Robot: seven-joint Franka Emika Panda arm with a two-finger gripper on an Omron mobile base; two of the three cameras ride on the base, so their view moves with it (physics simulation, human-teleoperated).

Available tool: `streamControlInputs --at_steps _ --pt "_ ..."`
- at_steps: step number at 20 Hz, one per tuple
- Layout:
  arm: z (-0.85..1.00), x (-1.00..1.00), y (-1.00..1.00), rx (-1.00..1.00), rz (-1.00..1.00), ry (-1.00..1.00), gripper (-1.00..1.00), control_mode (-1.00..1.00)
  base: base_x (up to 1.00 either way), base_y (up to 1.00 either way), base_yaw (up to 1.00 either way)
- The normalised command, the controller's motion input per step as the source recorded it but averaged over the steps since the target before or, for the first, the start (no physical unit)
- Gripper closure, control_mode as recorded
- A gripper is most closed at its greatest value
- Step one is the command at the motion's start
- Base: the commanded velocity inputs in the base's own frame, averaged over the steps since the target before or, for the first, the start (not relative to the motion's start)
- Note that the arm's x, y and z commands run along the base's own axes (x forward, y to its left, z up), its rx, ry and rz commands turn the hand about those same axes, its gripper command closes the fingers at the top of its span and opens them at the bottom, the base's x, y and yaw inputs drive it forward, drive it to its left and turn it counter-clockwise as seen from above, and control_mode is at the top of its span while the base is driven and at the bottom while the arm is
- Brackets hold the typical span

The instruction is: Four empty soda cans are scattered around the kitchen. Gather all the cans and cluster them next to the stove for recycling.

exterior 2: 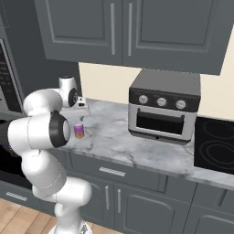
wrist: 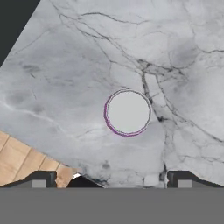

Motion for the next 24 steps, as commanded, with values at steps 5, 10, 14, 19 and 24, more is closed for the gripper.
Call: streamControlInputs --at_steps 5,10,14,19,24 --pt "-0.25 0.17 0.0 0.0 0.0 0.0 -1.0 -1.0 0.0 0.0 0.0" --pt "-0.21 0.18 0.02 0.0 0.0 0.0 -1.0 -1.0 0.0 0.0 0.0" --pt "-0.2 0.17 0.02 0.0 0.0 0.0 -1.0 -1.0 0.0 0.0 0.0" --pt "-0.2 0.2 0.02 0.0 0.0 0.0 -1.0 -1.0 0.0 0.0 0.0" --pt "-0.18 0.1 0.0 0.0 0.0 0.0 -1.0 -1.0 0.0 0.0 0.0"
